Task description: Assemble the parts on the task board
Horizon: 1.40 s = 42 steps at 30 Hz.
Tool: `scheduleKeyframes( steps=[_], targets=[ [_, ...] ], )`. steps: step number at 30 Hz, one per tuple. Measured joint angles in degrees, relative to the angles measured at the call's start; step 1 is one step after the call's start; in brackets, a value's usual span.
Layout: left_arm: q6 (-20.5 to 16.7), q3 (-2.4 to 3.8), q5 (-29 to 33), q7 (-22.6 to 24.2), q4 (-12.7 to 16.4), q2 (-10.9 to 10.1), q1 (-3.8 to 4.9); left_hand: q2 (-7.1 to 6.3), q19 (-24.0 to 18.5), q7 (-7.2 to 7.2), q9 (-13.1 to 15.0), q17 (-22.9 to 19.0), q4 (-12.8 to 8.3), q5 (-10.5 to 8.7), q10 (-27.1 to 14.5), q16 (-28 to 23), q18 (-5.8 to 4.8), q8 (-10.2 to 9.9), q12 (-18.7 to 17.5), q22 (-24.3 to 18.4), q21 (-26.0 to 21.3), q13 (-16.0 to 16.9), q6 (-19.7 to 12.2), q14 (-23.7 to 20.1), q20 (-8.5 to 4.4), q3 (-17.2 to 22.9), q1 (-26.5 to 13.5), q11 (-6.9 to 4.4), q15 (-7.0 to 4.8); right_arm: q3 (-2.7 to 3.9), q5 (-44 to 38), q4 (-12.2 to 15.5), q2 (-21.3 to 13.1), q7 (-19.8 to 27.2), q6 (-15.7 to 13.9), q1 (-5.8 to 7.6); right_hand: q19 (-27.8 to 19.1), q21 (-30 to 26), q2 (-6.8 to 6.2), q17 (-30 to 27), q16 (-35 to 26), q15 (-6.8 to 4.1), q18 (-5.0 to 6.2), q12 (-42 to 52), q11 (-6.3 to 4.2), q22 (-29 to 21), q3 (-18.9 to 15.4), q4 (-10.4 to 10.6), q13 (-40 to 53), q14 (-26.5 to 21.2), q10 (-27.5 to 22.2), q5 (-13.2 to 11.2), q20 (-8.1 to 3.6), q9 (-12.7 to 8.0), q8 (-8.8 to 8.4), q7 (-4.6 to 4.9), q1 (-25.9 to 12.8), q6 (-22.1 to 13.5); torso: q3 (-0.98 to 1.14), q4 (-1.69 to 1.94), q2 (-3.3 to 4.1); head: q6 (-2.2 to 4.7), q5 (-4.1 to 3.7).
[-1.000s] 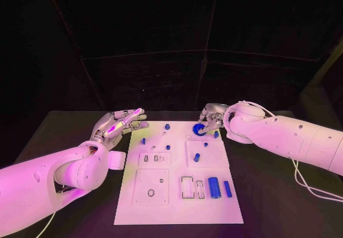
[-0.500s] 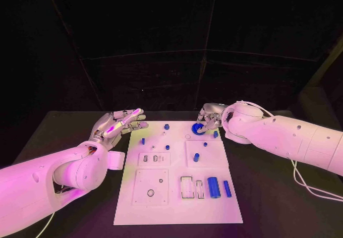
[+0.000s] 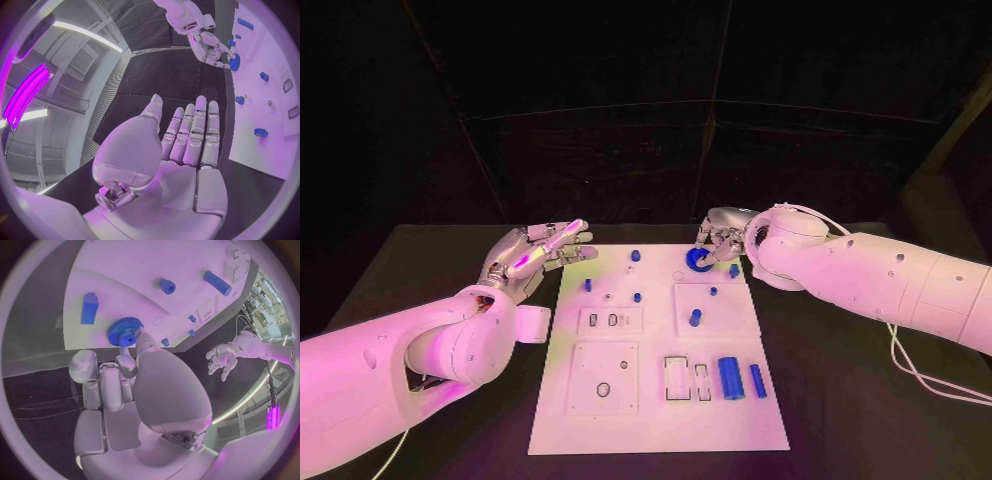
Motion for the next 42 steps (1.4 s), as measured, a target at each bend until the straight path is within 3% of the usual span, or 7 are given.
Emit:
scheduleKeyframes(
  steps=[12, 18, 29, 39, 42],
  targets=[
    [0.00, 0.00, 0.00, -0.09, -0.07, -0.01, 0.00, 0.00, 0.00, 0.00, 0.00, 0.00, -0.31, 0.00, 0.00, -0.02, 0.00, -0.06, 0.00, -0.01, 0.00, 0.00, 0.00, 0.00, 0.00, 0.10, 0.00, 0.00, 0.00, 0.02, -0.30, -0.04, 0.12, -0.39, 0.54, 0.00, 0.00, 0.00, -0.07, -0.15, 0.00, 0.00, 0.00, -2.06, 0.17, 0.06, 0.37, -0.32, -2.38, 0.00, -1.17, 0.00, 0.00, -0.48, -0.49, 0.24, -0.07, -1.03, 0.02, 0.04, 0.00, -0.13, -0.10],
    [0.00, 0.00, 0.00, -0.24, -0.14, -0.01, 0.00, 0.00, 0.16, 0.00, 0.00, 0.00, -0.41, 0.00, 0.00, -0.22, 0.00, -0.27, 0.00, -0.05, 0.00, 0.00, 0.00, 0.00, 0.16, 0.08, 0.00, 0.00, 0.00, 0.04, -0.40, -0.16, 0.19, -0.43, 0.73, 0.03, 0.00, 0.00, -1.01, -0.15, 0.00, 0.00, 0.01, -2.89, 0.41, -0.06, 0.72, -0.39, -3.41, 0.00, -1.88, 0.65, 0.00, -0.51, -0.83, 0.34, -0.39, -1.53, 0.03, 0.04, 0.00, -0.21, -0.12],
    [0.01, 0.00, 0.00, -0.58, -0.21, -0.03, 0.00, 0.00, 0.16, 0.00, 0.00, 0.01, -0.41, 0.00, 0.00, -0.22, 0.00, -0.27, 0.00, -0.04, 0.00, 0.00, 0.00, 0.01, 0.16, 0.08, 0.00, 0.00, 0.01, 0.07, -0.47, -0.24, 0.19, -0.30, 1.02, 0.08, 0.00, 0.00, -1.46, 0.07, 0.00, -0.01, 0.01, -2.89, 0.41, -0.06, 1.38, -0.76, -3.58, 0.00, -1.87, 1.53, 0.00, -0.50, -0.84, 0.38, -0.40, -1.90, 0.03, 0.05, 0.01, -0.25, -0.20],
    [0.02, 0.00, 0.00, -0.80, -0.25, -0.03, 0.00, 0.23, 0.16, 0.00, 0.00, 0.05, -0.40, 0.00, 0.00, -0.22, 0.00, -0.27, 0.00, -0.04, 0.00, 0.00, 0.00, 0.21, 0.16, 0.08, 0.24, 0.00, 0.21, 0.10, -0.48, -0.37, 0.13, 0.10, 1.30, 0.11, 0.00, 0.00, -2.06, 0.37, 0.00, -0.01, 0.01, -3.17, 0.41, 0.10, 3.91, -1.51, -3.58, 0.00, -1.87, 5.01, 0.00, -0.51, -1.16, 0.58, 0.29, -2.10, 0.03, 0.06, 0.01, -0.20, -0.31],
    [0.03, 0.00, 0.00, -0.86, -0.25, -0.03, 0.00, 0.01, 0.16, 0.00, 0.00, 0.05, -0.57, 0.00, 0.00, -0.22, 0.00, -0.26, -0.33, -0.09, 0.00, -0.04, 0.00, 0.21, 0.16, 0.24, 0.47, 0.00, 0.21, 0.10, -0.48, -0.40, 0.14, 0.25, 1.35, 0.11, 0.00, 0.38, -1.65, 0.55, 0.00, -0.01, 0.01, -3.17, 0.41, 0.32, 5.24, -1.98, -3.54, 0.00, -1.87, 5.16, 0.00, -0.53, -1.17, 0.51, 0.77, -2.17, 0.03, 0.06, 0.01, -0.21, -0.34]
  ],
)
